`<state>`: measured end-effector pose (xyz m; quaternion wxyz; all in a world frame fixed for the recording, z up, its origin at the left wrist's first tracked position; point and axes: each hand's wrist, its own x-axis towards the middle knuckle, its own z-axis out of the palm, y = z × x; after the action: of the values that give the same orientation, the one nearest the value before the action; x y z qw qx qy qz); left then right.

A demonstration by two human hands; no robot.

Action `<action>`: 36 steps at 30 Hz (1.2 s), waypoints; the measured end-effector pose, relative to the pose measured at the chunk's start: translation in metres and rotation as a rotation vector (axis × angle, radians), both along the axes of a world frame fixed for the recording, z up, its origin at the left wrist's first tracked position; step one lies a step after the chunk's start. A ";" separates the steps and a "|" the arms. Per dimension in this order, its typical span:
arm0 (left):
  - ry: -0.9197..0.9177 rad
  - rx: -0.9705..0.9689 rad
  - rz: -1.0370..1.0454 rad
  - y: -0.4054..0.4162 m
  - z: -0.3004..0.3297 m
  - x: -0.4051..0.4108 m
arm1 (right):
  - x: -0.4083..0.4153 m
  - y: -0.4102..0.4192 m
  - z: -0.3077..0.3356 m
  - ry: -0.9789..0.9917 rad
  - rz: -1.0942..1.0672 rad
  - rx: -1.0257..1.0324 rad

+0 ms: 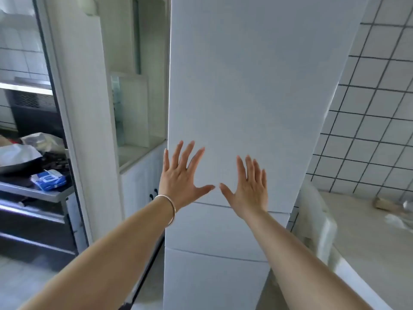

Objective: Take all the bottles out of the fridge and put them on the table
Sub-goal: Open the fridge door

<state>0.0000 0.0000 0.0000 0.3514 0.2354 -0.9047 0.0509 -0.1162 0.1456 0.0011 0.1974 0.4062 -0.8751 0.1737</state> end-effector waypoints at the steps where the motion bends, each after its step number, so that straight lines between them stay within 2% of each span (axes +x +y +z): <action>1: -0.026 0.014 0.008 -0.009 -0.004 -0.001 | -0.001 -0.010 -0.006 0.002 -0.012 0.024; 7: -0.094 -0.015 0.036 -0.093 -0.029 -0.017 | -0.015 -0.095 -0.019 0.002 0.019 0.062; 11: -0.088 0.064 0.024 -0.157 -0.034 -0.031 | -0.020 -0.169 -0.006 0.073 0.077 0.068; 15: -0.048 0.133 0.010 -0.207 -0.044 -0.049 | -0.022 -0.237 0.002 0.440 0.178 0.156; 20: -0.114 0.376 -0.022 -0.241 -0.055 -0.067 | -0.022 -0.296 0.006 0.719 0.236 0.309; 23: -0.052 0.597 -0.129 -0.250 -0.057 -0.076 | -0.030 -0.313 0.005 0.835 0.182 0.473; 27: -0.013 0.670 -0.225 -0.249 -0.065 -0.083 | -0.034 -0.325 0.002 0.875 0.099 0.646; 31: 0.045 0.857 -0.285 -0.244 -0.074 -0.085 | -0.024 -0.329 0.002 0.899 0.047 0.848; 36: 0.107 0.884 -0.331 -0.237 -0.079 -0.085 | -0.017 -0.329 0.003 0.955 0.078 0.844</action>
<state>-0.0845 -0.2367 -0.0792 0.2669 0.2172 -0.8458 -0.4077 -0.1334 -0.1830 0.0041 0.3822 0.5133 -0.6684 -0.3791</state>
